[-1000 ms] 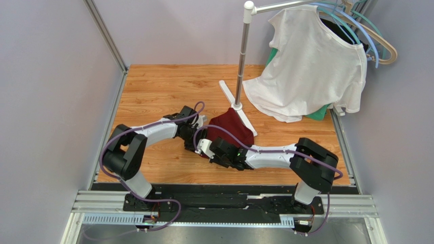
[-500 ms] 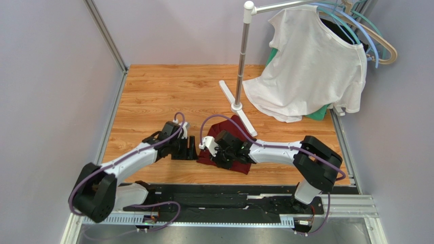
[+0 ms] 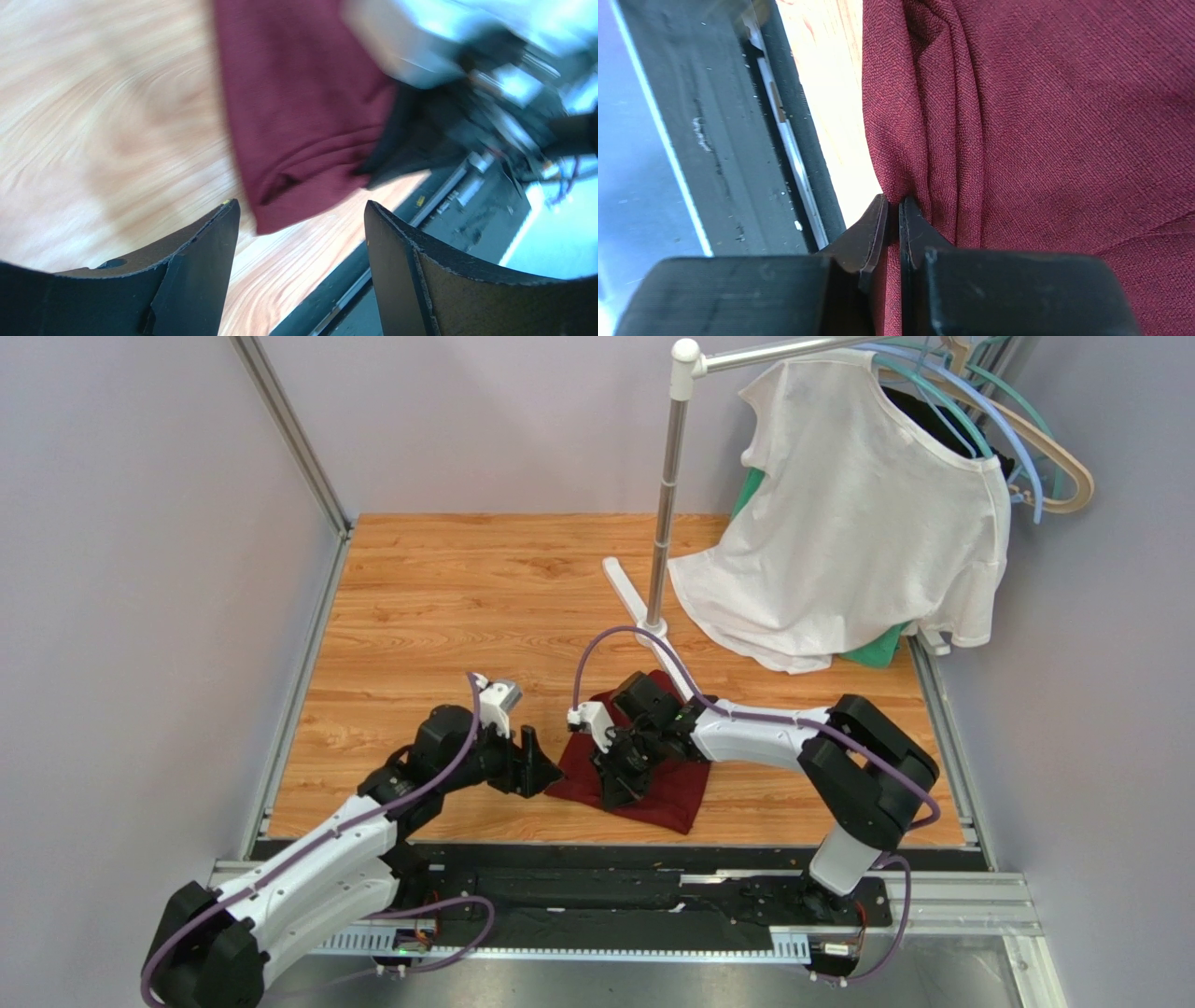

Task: Fold the napkin, place the utensils inside, and roll it up
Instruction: Roll the napkin at the center of the board.

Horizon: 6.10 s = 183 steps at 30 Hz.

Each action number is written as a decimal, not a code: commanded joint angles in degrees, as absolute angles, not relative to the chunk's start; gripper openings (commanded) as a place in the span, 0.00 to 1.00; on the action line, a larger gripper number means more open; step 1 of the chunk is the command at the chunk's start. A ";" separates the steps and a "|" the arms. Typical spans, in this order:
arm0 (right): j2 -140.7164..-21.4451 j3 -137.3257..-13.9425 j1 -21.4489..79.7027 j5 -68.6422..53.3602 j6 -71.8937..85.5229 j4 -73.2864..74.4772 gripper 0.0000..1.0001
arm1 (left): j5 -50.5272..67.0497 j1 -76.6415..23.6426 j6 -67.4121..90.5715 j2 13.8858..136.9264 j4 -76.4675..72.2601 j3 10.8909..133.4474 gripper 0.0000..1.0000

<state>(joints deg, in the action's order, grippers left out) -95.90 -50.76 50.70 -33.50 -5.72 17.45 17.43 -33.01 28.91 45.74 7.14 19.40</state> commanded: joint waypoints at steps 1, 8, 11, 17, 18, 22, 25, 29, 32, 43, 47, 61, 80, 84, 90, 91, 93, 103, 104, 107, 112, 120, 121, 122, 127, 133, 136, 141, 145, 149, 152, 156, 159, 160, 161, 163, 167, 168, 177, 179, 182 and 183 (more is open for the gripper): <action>-97.73 -53.87 48.08 -42.43 -5.10 19.33 0.00 | 18.11 -38.48 22.77 42.63 -6.83 17.40 0.73; -101.95 -56.16 44.56 -47.98 -5.80 20.39 0.00 | 19.07 -46.93 13.81 53.77 -10.63 23.37 0.70; -103.09 -56.69 43.25 -49.39 -6.50 20.57 0.00 | 20.04 -47.90 11.87 58.17 -10.90 24.60 0.67; -104.06 -56.69 41.14 -52.29 -7.47 21.27 0.00 | 19.87 -49.39 9.06 63.98 -12.92 25.66 0.66; -104.50 -56.78 40.87 -52.90 -7.47 21.27 0.00 | 19.43 -49.48 8.62 64.85 -13.88 25.58 0.65; -105.91 -57.13 39.73 -55.45 -8.26 21.88 0.00 | 19.68 -49.75 5.81 68.37 -14.32 26.10 0.64; -106.78 -57.83 39.11 -56.51 -9.14 23.29 0.00 | 19.87 -50.01 4.32 71.19 -15.82 26.37 0.64; -107.66 -58.36 38.24 -57.39 -9.32 23.73 0.00 | 21.53 -50.18 3.78 73.12 -17.31 26.80 0.64; -108.28 -58.53 37.44 -58.27 -9.40 23.82 0.00 | 20.92 -50.27 3.25 74.09 -17.14 26.20 0.64; -110.13 -59.94 35.77 -61.43 -10.72 25.84 0.00 | 19.07 -51.50 2.90 78.49 -13.36 29.18 0.65; -111.00 -60.38 34.98 -62.66 -10.90 26.28 0.00 | 18.29 -52.46 2.55 79.63 -11.70 30.06 0.64; -112.24 -61.61 32.43 -65.92 -10.99 27.33 0.00 | 12.57 -56.68 3.08 84.81 -2.99 34.28 0.33; -96.00 -53.53 22.68 -49.95 3.33 19.95 0.41 | 13.01 -57.22 3.51 88.15 -1.50 36.12 0.11; -89.58 -47.49 19.61 -37.82 11.23 20.04 0.42 | 12.31 -57.13 3.69 88.33 -1.05 36.39 0.11; -65.87 -33.42 12.13 -26.99 24.17 15.03 0.42 | 14.85 -55.64 4.13 88.33 -1.23 36.56 0.11; -62.09 -32.70 12.65 -25.76 23.30 15.20 0.42 | 16.25 -54.94 4.13 88.68 -1.14 36.65 0.11; -51.49 -31.47 17.10 -20.94 20.23 16.60 0.42 | 18.44 -54.06 4.04 89.12 -0.27 37.44 0.11; -48.32 -28.38 48.59 3.85 7.48 9.67 0.45 | 26.89 -48.08 2.29 95.62 10.19 45.17 0.11; -49.91 -28.91 49.82 5.96 6.25 9.32 0.45 | 27.68 -47.12 2.20 95.89 10.63 45.78 0.11; -54.48 -30.84 53.95 9.92 5.28 9.93 0.45 | 31.11 -45.62 2.11 96.68 11.77 46.84 0.11; -57.92 -32.08 57.57 10.55 3.08 9.85 0.46 | 35.94 -42.72 1.14 99.22 15.02 49.13 0.11; -68.19 -41.74 58.89 8.53 -9.48 18.17 0.47 | 39.02 -40.70 0.35 101.60 21.70 54.66 0.10; -68.64 -42.88 58.89 7.74 -11.32 18.72 0.48 | 39.37 -40.61 0.18 101.69 22.14 55.02 0.09; -68.99 -43.15 58.89 5.56 -11.95 18.98 0.48 | 39.64 -40.34 0.09 101.78 22.84 55.72 0.09; -72.42 -43.25 59.67 1.32 -13.62 21.01 0.49 | 40.52 -40.17 -1.32 103.01 26.19 58.35 0.09; -73.56 -40.87 60.91 2.46 -14.77 18.37 0.49 | 41.57 -39.55 -2.11 105.03 29.79 60.90 0.09; -74.53 -40.34 61.00 2.29 -15.73 17.84 0.49 | 42.01 -39.29 -2.11 105.29 29.97 60.91 0.09; -78.13 -39.90 61.79 3.51 -16.70 16.18 0.49 | 42.10 -39.20 -2.55 106.08 30.76 61.70 0.08; -79.80 -40.43 61.96 5.36 -18.80 14.42 0.49 | 42.54 -39.02 -2.72 106.26 31.11 62.05 0.08; -82.17 -41.74 61.96 4.92 -20.39 14.85 0.49 | 42.28 -38.94 -3.25 106.26 31.90 62.66 0.08; -84.02 -42.28 62.40 6.59 -22.05 14.86 0.48 | 42.19 -38.94 -3.60 106.26 32.34 62.93 0.07; -82.27 -42.19 63.37 8.87 -23.47 13.45 0.48 | 42.10 -39.02 -3.34 106.44 32.43 63.02 0.07; -81.04 -42.36 63.98 9.75 -24.25 13.36 0.48 | 41.92 -39.02 -3.17 106.35 32.52 63.02 0.07; -80.77 -42.45 64.51 10.19 -24.34 13.53 0.48 | 41.92 -39.02 -3.34 106.35 32.61 63.10 0.07; -80.42 -42.45 64.77 10.46 -24.43 13.80 0.48 | 41.92 -38.94 -3.34 106.35 32.78 63.02 0.07; -80.16 -42.45 66.09 10.81 -24.52 13.62 0.48 | 41.84 -38.94 -3.34 106.44 32.87 63.11 0.07; -80.59 -42.62 67.15 11.96 -25.05 12.57 0.48 | 41.92 -38.94 -3.51 106.52 32.96 63.11 0.07; -81.20 -42.89 67.15 11.78 -25.05 12.39 0.48 | 42.01 -38.94 -3.43 106.52 32.87 63.11 0.07; -85.43 -42.10 66.54 9.93 -25.49 8.88 0.46 | 42.10 -38.94 -3.60 106.08 32.78 63.11 0.06; -86.04 -42.27 65.22 9.58 -25.58 8.61 0.45 | 42.10 -38.94 -3.60 106.08 32.70 63.11 0.06; -86.75 -42.19 64.07 9.05 -26.19 8.26 0.44 | 42.27 -38.94 -3.60 106.08 32.70 63.02 0.06; -86.92 -42.19 63.81 8.70 -26.37 8.17 0.44 | 42.36 -38.94 -3.60 106.08 32.52 62.93 0.06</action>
